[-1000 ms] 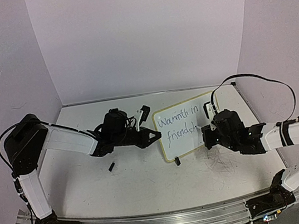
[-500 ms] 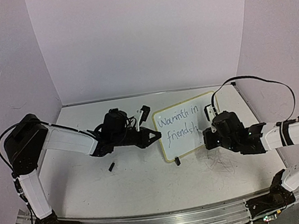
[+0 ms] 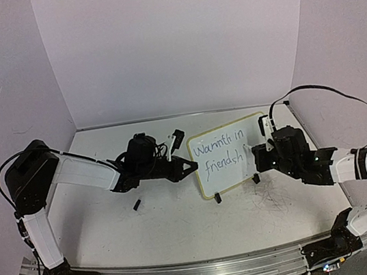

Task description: Write a sentence on the whiteboard

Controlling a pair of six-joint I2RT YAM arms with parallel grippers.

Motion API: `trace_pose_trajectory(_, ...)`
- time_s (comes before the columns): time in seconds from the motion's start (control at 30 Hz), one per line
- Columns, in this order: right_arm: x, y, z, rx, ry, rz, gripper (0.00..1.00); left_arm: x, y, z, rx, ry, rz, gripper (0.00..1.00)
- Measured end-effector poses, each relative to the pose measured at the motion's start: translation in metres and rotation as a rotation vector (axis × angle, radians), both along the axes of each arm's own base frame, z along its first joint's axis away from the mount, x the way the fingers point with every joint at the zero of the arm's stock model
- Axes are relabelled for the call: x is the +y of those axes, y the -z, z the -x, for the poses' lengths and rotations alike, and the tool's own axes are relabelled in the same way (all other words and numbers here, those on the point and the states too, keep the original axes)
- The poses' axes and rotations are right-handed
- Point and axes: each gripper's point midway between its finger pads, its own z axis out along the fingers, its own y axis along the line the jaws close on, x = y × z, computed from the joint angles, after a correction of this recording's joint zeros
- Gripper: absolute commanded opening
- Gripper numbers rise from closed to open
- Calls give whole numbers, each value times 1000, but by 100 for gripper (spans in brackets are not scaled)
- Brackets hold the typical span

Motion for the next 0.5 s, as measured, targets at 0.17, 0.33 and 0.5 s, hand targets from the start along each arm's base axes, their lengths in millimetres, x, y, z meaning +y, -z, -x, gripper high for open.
trace_pose_trajectory(0.17, -2, 1, -5, 3, -11, -5, 0, 0, 0, 0, 0, 0, 0, 0)
trace_pose_trajectory(0.33, 4, 6, -6, 14, -42, -3, 0, 0, 0, 0, 0, 0, 0, 0)
trace_pose_trajectory(0.5, 8, 12, -5, 30, -65, 1, 0, 0, 0, 0, 0, 0, 0, 0)
